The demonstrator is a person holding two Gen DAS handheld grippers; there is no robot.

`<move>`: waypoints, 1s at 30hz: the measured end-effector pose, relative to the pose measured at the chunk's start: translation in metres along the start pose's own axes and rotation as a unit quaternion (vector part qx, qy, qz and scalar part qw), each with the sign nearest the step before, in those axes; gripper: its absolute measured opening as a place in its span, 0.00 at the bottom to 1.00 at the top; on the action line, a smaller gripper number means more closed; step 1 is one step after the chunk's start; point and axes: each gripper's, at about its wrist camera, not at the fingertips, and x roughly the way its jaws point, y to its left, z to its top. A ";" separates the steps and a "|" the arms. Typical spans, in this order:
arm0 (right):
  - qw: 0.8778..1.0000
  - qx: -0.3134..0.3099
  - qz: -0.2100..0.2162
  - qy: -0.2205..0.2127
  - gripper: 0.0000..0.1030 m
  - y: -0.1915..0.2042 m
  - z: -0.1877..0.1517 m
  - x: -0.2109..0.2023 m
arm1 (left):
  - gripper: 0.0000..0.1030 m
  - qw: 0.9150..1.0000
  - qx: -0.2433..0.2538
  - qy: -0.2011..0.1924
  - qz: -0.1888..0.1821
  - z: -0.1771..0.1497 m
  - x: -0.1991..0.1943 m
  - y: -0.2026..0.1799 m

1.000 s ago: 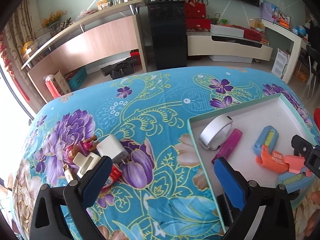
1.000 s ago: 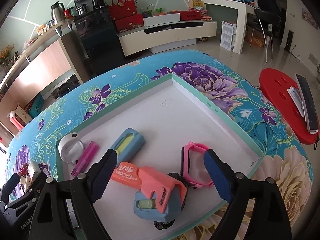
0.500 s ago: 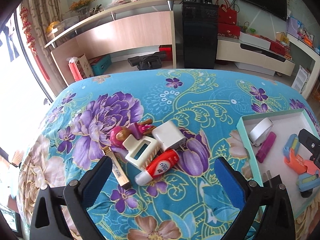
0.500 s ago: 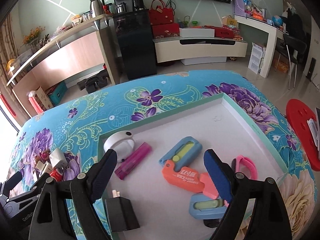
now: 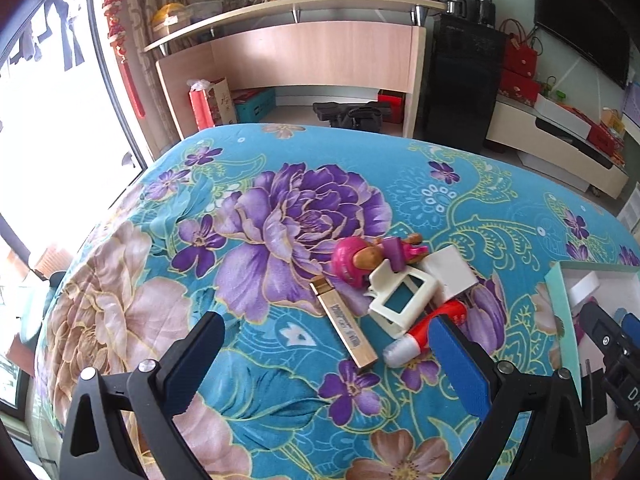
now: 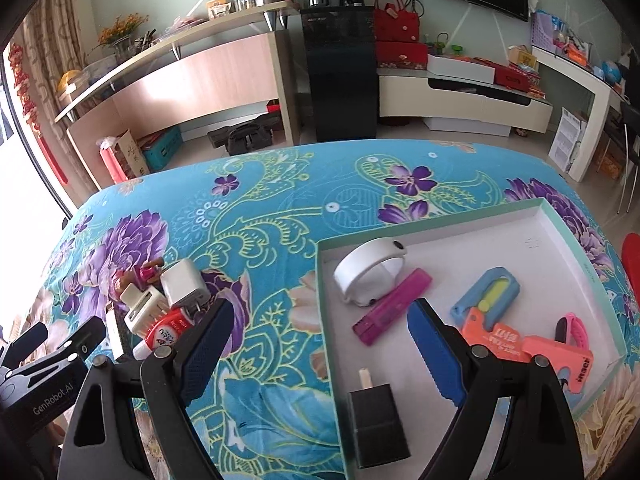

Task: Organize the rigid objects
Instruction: 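Move both open tools back over the pile of items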

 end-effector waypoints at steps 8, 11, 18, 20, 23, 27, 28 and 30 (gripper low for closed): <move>0.999 -0.044 0.016 0.003 0.86 0.030 -0.009 0.008 | 1.00 0.998 -0.053 -0.001 0.024 -0.001 0.005 0.042; 0.999 -0.050 0.016 0.016 0.86 0.036 -0.013 0.013 | 1.00 0.997 -0.071 0.005 0.023 -0.003 0.010 0.055; 0.997 -0.078 0.010 0.025 0.86 0.056 -0.016 0.018 | 1.00 0.995 -0.102 0.019 0.012 -0.008 0.020 0.077; 0.995 -0.092 -0.001 0.025 0.86 0.063 -0.015 0.018 | 1.00 0.994 -0.111 0.022 0.013 -0.010 0.022 0.083; 0.992 -0.119 -0.022 0.020 0.86 0.072 -0.012 0.018 | 1.00 0.992 -0.124 0.023 0.015 -0.011 0.024 0.093; 0.990 -0.139 -0.008 0.038 0.86 0.076 -0.008 0.024 | 1.00 0.991 -0.131 0.024 0.013 -0.013 0.027 0.098; 0.990 -0.135 -0.005 0.044 0.86 0.076 -0.007 0.026 | 1.00 0.991 -0.130 0.023 0.010 -0.013 0.028 0.097; 0.988 -0.147 0.000 0.049 0.86 0.080 -0.005 0.030 | 1.00 0.992 -0.126 0.024 0.000 -0.012 0.029 0.096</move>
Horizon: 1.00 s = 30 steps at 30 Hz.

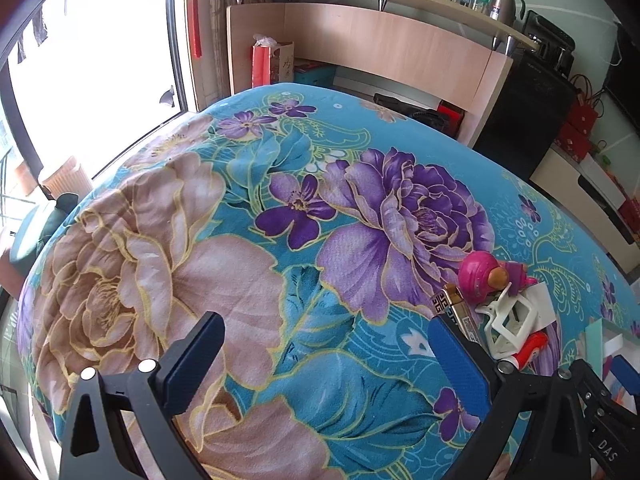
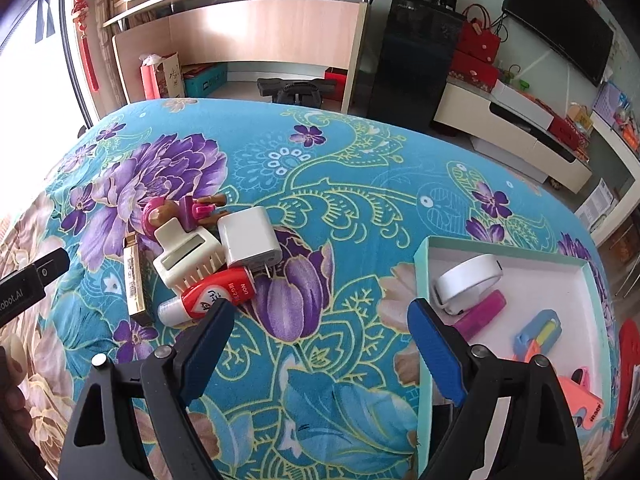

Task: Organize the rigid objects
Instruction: 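Move both open tools back over the pile of items, then grasp the gold harmonica with left tool while right tool grasps the red glue bottle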

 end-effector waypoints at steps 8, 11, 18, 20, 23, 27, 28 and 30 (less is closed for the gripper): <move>0.996 -0.069 0.050 0.030 0.86 0.029 -0.002 0.021 | 1.00 1.000 0.008 0.021 -0.020 -0.002 0.009 -0.001; 0.994 -0.097 0.049 0.031 0.86 0.038 -0.006 0.029 | 1.00 1.000 -0.007 0.025 -0.015 -0.001 0.012 0.005; 0.987 -0.130 0.083 0.034 0.86 0.054 -0.011 0.036 | 1.00 0.999 -0.008 0.035 -0.012 -0.003 0.017 0.005; 0.986 -0.141 0.084 0.031 0.86 0.059 -0.011 0.036 | 1.00 0.999 -0.008 0.036 -0.015 -0.003 0.017 0.004; 0.985 -0.149 0.083 0.029 0.86 0.062 -0.009 0.038 | 1.00 0.999 -0.007 0.037 -0.013 -0.003 0.017 0.003; 0.985 -0.143 0.092 0.031 0.86 0.064 -0.004 0.044 | 1.00 0.999 -0.006 0.041 -0.014 -0.004 0.020 0.001; 0.985 -0.143 0.092 0.031 0.86 0.064 -0.003 0.045 | 1.00 0.999 -0.006 0.042 -0.015 -0.004 0.020 0.001; 0.985 -0.142 0.094 0.031 0.86 0.065 -0.002 0.047 | 1.00 0.999 -0.004 0.044 -0.015 -0.004 0.021 0.000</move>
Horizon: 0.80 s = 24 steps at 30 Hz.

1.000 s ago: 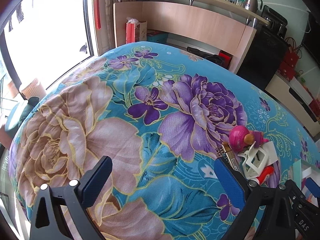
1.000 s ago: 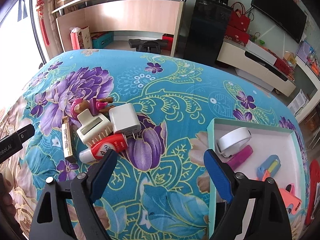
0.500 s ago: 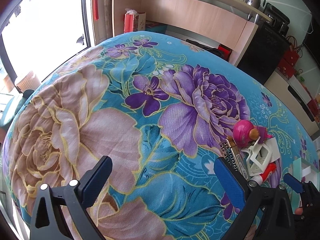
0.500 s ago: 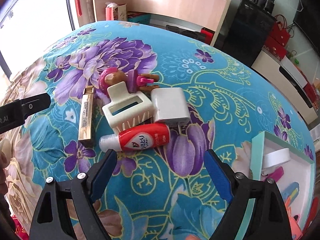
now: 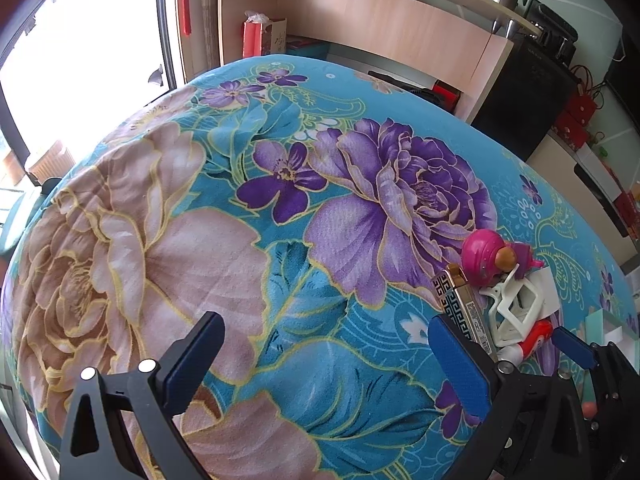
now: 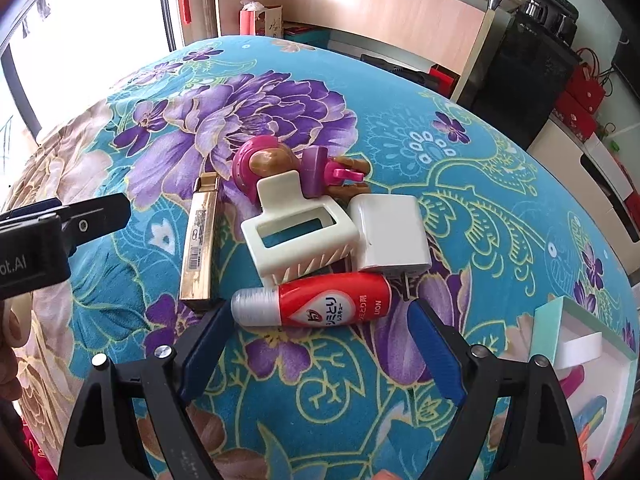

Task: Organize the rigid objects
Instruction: 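Grasp the gold harmonica with left tool while right tool grasps the red glue bottle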

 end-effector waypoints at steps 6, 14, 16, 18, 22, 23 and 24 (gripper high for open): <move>1.000 -0.011 0.001 -0.008 0.86 0.001 0.001 0.000 | 1.00 1.000 0.003 0.004 0.000 -0.001 0.002 -0.002; 0.999 -0.031 0.009 -0.016 0.85 0.000 0.003 0.001 | 1.00 1.000 0.009 0.008 -0.001 -0.002 0.004 -0.006; 0.999 -0.036 0.022 -0.015 0.80 0.000 0.002 0.002 | 1.00 1.000 0.010 0.009 0.000 -0.002 0.005 -0.006; 0.999 -0.037 0.029 -0.014 0.78 0.000 0.003 0.002 | 1.00 1.000 0.012 0.010 0.000 -0.002 0.005 -0.007; 0.999 -0.040 0.033 -0.016 0.77 0.000 0.002 0.002 | 1.00 1.000 0.014 0.010 -0.002 -0.002 0.005 -0.008; 0.998 -0.040 0.033 -0.018 0.77 0.000 0.002 0.001 | 1.00 1.000 0.014 0.010 -0.003 -0.002 0.005 -0.008; 0.998 -0.040 0.032 -0.019 0.77 0.000 0.001 0.001 | 1.00 1.000 0.014 0.011 -0.004 -0.002 0.005 -0.008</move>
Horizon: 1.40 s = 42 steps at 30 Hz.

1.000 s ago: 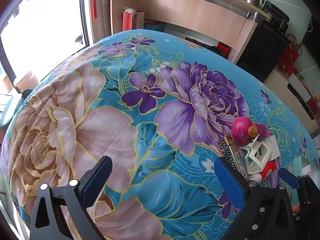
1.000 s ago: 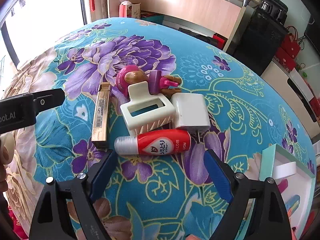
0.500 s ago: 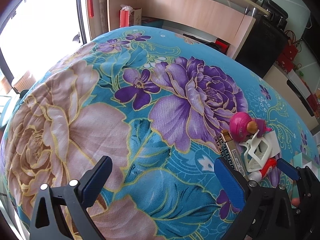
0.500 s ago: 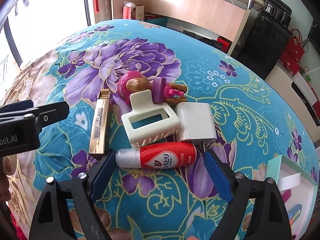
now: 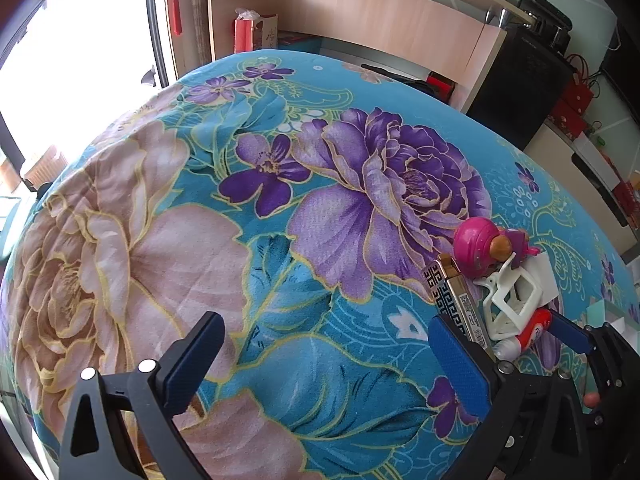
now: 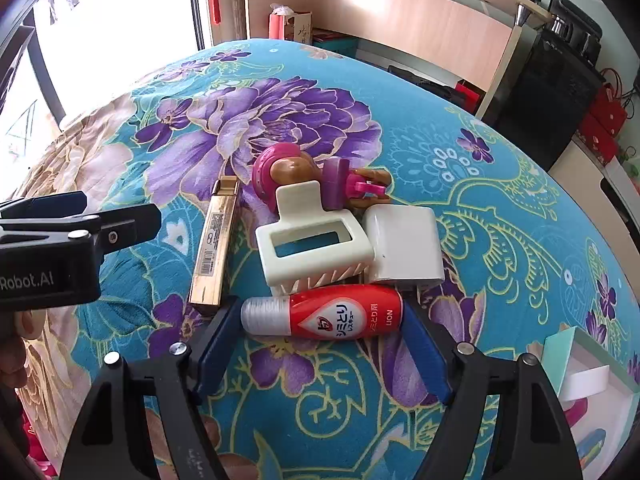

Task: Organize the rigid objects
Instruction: 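Grasp the gold harmonica with left tool while right tool grasps the red glue bottle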

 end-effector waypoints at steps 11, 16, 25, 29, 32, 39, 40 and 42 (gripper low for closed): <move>0.999 0.040 -0.011 -0.002 0.77 -0.009 -0.012 -0.010 | 1.00 1.000 0.015 -0.001 -0.024 -0.001 -0.002 -0.009; 0.998 0.058 -0.019 -0.002 0.77 -0.015 -0.018 -0.016 | 1.00 0.998 0.033 -0.005 -0.045 -0.002 -0.001 -0.024; 0.994 0.100 -0.035 0.002 0.77 -0.034 -0.028 -0.025 | 1.00 0.995 0.096 -0.004 -0.041 -0.005 0.008 -0.058; 0.993 0.109 -0.041 0.001 0.77 -0.037 -0.030 -0.028 | 1.00 0.992 0.122 -0.003 -0.009 -0.008 0.015 -0.068; 0.992 0.116 -0.042 0.002 0.77 -0.039 -0.031 -0.030 | 1.00 0.990 0.137 -0.005 0.018 -0.009 0.019 -0.070; 0.992 0.120 -0.040 0.011 0.77 -0.040 -0.034 -0.029 | 0.85 0.993 0.112 -0.009 0.041 -0.004 0.021 -0.051; 0.992 0.120 -0.039 0.013 0.77 -0.040 -0.034 -0.028 | 0.82 0.993 0.107 -0.006 0.040 -0.003 0.022 -0.048; 0.992 0.118 -0.040 0.020 0.77 -0.038 -0.036 -0.024 | 0.77 0.994 0.103 -0.008 0.031 -0.002 0.022 -0.046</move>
